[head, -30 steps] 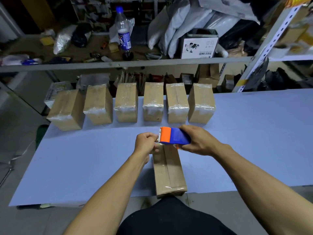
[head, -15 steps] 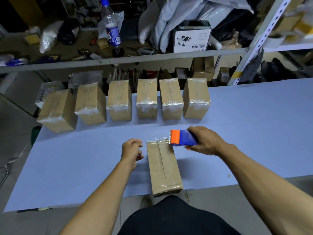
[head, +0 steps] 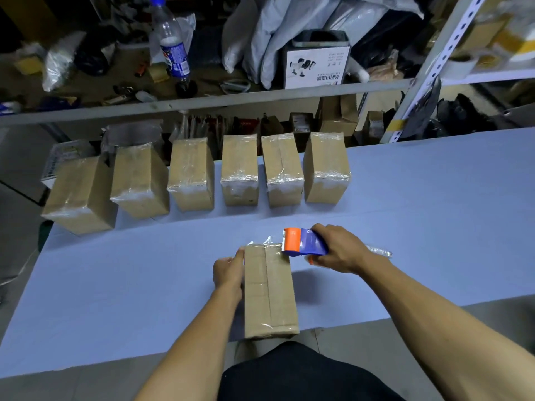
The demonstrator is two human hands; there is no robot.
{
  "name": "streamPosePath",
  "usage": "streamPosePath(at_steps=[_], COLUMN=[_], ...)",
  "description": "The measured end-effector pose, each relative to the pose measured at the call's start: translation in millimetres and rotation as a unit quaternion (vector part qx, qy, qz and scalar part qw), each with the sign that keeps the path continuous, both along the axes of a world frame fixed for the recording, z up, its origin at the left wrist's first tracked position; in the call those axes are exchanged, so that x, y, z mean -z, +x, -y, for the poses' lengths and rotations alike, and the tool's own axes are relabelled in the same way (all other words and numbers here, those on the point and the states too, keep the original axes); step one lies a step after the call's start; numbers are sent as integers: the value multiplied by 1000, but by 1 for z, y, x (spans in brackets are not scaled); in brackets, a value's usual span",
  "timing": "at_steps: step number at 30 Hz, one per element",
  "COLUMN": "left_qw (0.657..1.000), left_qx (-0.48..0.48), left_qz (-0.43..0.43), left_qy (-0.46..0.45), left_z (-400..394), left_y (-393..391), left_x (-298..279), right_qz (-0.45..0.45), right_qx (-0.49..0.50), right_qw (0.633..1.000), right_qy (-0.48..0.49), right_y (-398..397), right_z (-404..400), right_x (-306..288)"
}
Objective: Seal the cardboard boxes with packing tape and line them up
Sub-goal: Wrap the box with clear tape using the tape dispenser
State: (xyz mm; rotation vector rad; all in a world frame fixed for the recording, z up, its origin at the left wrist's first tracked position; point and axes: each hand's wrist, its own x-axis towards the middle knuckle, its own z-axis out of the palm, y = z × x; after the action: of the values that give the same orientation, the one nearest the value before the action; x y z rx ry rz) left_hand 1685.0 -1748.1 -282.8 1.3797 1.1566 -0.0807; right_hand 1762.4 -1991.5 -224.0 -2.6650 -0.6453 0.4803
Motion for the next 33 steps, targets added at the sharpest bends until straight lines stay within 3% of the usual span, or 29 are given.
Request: streamPosePath(at_steps=[2,4,7,10,13,15,21,33], left_qw=[998,999,972,897,756,690,656,634], left_qx=[0,12,68,232,499,560,568,587], left_qz=[-37,-50,5,114,52,14,23,21], left_qy=[-42,-12,225,360,422,459,497,503], left_z=[-3,-5,0,20,39,40,36,34], left_y=[-1,2,2,-6,-20,-26,-26,-28], left_x=[-3,-5,-23,-44,-31,-20,-17,-21], right_qz=[0,-1,-3,8,6,7,-20,-73], right_qx=[-1,-3,-16,-16,-22,-36,-60,-16], right_qw=[1000,1000,1000,1000,999,999,997,997], right_qy=[1,10,-1,-21,-25,-15,53,16], right_y=[0,-2,-8,-12,-15,-15,-20,-29], right_z=[3,1,-5,-7,-11,-10,19,49], right_x=[2,1,3,4,6,9,15,20])
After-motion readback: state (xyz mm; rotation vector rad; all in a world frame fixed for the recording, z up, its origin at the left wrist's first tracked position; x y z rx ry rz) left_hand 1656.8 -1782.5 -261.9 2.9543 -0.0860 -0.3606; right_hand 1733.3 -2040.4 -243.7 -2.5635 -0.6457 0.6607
